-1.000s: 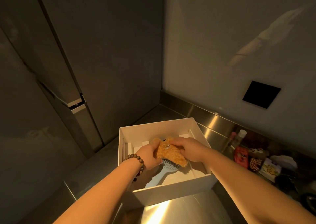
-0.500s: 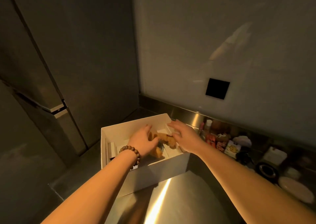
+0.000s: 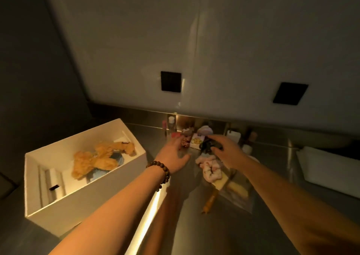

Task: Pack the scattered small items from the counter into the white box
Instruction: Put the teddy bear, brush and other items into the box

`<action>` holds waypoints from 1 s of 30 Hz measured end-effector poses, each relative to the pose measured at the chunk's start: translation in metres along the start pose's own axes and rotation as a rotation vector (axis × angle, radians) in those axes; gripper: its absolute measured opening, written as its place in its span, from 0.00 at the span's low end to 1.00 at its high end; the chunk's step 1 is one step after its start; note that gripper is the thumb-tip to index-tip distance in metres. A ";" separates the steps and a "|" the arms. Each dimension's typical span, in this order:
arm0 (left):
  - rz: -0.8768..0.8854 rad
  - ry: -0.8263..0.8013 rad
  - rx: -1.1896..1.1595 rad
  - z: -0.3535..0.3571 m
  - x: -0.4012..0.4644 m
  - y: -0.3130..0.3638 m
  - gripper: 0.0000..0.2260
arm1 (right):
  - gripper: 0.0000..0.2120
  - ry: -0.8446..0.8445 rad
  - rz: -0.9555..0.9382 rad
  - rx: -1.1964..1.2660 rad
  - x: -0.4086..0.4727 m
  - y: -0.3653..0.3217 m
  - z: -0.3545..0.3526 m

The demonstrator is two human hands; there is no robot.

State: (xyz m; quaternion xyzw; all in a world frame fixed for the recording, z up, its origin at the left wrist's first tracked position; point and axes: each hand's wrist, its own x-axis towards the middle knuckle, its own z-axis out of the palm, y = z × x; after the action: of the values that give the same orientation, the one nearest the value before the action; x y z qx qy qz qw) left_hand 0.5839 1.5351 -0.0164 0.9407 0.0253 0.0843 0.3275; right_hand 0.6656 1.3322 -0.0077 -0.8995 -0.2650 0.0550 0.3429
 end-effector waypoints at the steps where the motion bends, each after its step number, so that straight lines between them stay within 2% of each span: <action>1: -0.003 -0.033 0.010 0.011 0.003 0.003 0.31 | 0.21 0.014 0.033 -0.008 -0.006 0.013 -0.006; 8: -0.048 -0.254 0.089 0.086 0.020 0.012 0.36 | 0.21 0.056 0.174 0.045 -0.044 0.082 -0.012; 13: -0.070 -0.368 0.121 0.129 0.029 0.017 0.42 | 0.34 -0.110 0.316 -0.165 -0.064 0.121 0.005; 15: -0.057 -0.388 0.169 0.142 0.031 0.016 0.43 | 0.39 -0.140 0.324 -0.177 -0.070 0.130 0.015; 20: -0.018 -0.300 0.172 0.151 0.030 0.006 0.35 | 0.44 -0.138 0.324 -0.174 -0.071 0.135 0.038; 24: -0.032 -0.288 0.124 0.141 0.028 -0.009 0.32 | 0.41 -0.087 0.264 -0.199 -0.066 0.129 0.049; 27: -0.073 -0.290 0.134 0.131 0.021 -0.024 0.31 | 0.40 -0.115 0.228 -0.188 -0.059 0.118 0.060; 30: -0.099 -0.228 0.087 0.118 0.010 -0.038 0.24 | 0.40 -0.165 0.182 -0.173 -0.050 0.101 0.075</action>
State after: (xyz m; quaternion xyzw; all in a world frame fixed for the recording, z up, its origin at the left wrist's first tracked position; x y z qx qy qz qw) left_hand 0.6144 1.4936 -0.1294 0.9551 0.0381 -0.0405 0.2911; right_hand 0.6464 1.2872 -0.1339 -0.9384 -0.2132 0.1367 0.2349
